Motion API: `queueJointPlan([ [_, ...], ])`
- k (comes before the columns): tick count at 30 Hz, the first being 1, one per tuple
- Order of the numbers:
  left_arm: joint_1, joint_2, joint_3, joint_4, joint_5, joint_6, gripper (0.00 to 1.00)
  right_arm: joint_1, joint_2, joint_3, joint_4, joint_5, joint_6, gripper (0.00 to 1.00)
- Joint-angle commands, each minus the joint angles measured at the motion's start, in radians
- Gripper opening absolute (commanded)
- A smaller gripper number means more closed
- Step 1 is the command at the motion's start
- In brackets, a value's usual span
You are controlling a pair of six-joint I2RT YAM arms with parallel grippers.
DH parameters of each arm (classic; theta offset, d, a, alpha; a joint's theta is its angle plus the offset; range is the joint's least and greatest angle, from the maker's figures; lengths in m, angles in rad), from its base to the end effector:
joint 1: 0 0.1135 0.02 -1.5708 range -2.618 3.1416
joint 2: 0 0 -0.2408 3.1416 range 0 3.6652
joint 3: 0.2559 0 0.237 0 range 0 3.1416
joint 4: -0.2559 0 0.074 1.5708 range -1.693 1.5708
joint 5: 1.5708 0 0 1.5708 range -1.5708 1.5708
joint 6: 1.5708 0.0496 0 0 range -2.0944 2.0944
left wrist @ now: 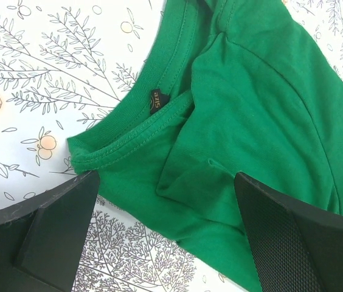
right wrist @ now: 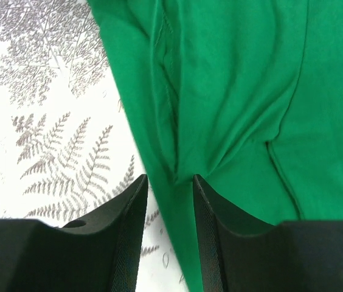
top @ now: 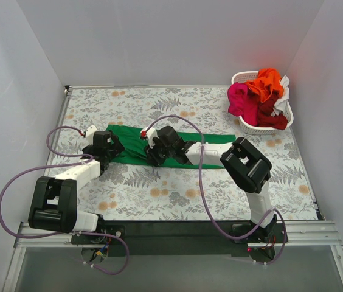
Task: Fold and stack the t-shirts
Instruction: Fold the tshirt
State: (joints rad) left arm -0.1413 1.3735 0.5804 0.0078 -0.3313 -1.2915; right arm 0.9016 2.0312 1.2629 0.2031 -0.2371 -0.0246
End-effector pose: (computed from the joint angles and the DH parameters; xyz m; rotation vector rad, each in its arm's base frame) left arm 0.2616 -0.0209 0.1429 -1.3977 1.8607 -0.3389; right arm 0.2618 0.3498 0.1476 -1.1179 1.9145 0.7551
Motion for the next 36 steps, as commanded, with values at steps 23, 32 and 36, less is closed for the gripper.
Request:
queueJointPlan([
  [23,-0.145,0.231,0.214,0.072,-0.032,0.026,0.85,-0.015,-0.457,-0.385,0.075,0.301,0.103,0.34],
  [32,-0.173,0.208,0.253,0.092,-0.063,0.058,0.85,-0.041,-0.594,-0.499,0.074,0.337,0.107,0.36],
  [36,-0.195,0.145,0.246,0.075,-0.048,0.060,0.85,-0.046,-0.603,-0.519,0.073,0.346,0.114,0.36],
])
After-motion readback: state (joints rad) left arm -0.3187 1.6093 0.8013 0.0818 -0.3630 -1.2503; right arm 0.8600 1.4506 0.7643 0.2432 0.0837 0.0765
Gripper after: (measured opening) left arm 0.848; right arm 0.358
